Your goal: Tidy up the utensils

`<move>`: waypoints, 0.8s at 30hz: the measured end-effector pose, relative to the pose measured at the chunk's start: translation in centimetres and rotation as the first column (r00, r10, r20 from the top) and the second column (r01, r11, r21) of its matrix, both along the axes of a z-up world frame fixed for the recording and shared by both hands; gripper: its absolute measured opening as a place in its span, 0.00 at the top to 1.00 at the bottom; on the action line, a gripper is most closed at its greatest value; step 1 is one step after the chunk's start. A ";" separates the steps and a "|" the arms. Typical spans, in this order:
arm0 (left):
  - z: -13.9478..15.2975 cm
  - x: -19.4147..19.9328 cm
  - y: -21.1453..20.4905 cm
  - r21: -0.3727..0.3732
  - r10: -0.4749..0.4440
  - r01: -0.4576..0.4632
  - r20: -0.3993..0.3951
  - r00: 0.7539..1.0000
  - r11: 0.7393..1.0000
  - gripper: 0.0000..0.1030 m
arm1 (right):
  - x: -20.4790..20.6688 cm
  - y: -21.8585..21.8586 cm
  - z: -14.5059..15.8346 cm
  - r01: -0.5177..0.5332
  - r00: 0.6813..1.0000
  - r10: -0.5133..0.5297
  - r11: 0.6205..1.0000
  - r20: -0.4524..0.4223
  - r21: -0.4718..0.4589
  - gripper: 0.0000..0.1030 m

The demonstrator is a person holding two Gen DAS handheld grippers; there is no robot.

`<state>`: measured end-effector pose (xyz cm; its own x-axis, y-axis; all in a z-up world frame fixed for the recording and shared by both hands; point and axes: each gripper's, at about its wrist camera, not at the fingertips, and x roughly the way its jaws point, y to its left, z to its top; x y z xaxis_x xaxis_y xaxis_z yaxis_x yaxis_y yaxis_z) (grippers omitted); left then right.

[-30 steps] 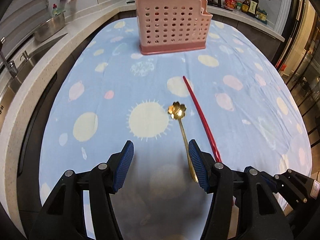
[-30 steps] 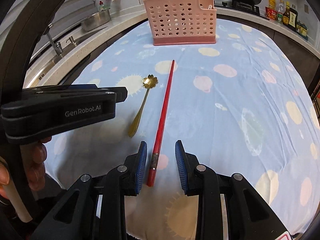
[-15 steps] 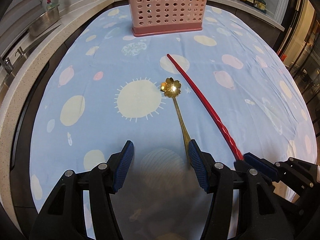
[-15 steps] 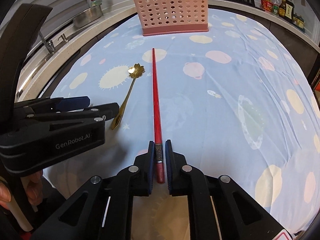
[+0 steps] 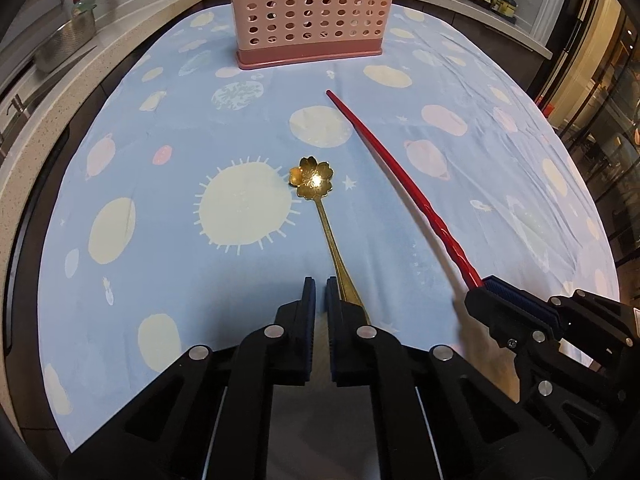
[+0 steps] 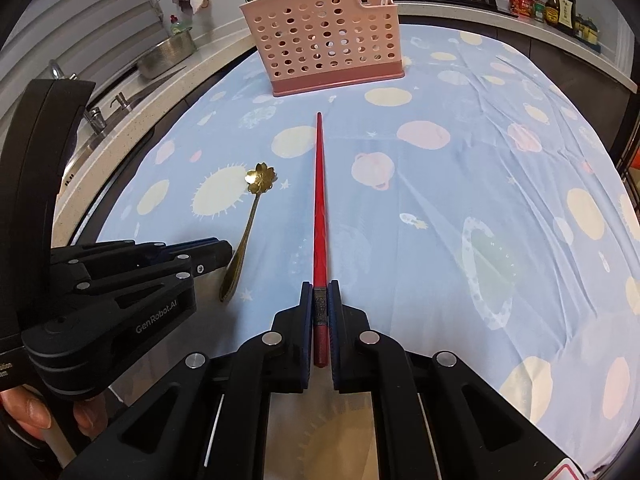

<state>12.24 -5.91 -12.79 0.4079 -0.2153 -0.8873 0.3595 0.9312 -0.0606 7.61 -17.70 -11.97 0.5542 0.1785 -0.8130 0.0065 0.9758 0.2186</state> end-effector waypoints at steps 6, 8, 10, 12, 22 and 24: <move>1.6 0.1 0.8 -0.042 0.012 -0.011 0.023 1.000 0.999 1.00 | -0.2 -0.2 0.9 0.007 1.000 -0.007 1.000 0.027 0.011 0.93; 2.6 0.1 1.2 -0.058 0.021 -0.019 0.041 0.999 0.998 1.00 | -0.3 -0.2 1.5 0.009 0.999 -0.009 1.000 0.041 0.015 0.93; 3.6 0.2 1.5 -0.074 0.028 -0.024 0.059 0.998 0.997 1.00 | -0.4 -0.2 2.3 0.010 0.998 -0.011 1.000 0.063 0.019 0.93; 4.4 0.4 1.9 -0.091 0.037 -0.031 0.067 0.997 0.995 1.00 | -0.5 -0.3 3.1 0.013 0.997 -0.015 1.000 0.081 0.021 0.93; 0.4 -0.2 0.8 -0.081 0.026 -0.028 -0.034 0.999 0.996 0.60 | -0.8 -0.3 2.8 0.023 0.997 -0.025 1.000 0.074 0.021 0.93; -0.3 -0.3 0.5 -0.063 0.022 -0.025 -0.042 0.999 0.998 0.60 | -0.9 -0.4 2.6 0.024 0.997 -0.026 0.999 0.069 0.021 0.93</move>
<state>11.91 -5.42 -13.06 0.3764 -0.2622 -0.8886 0.3337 0.9331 -0.1340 6.68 -18.06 -9.34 0.6139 0.1799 -0.7686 0.0151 0.9708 0.2393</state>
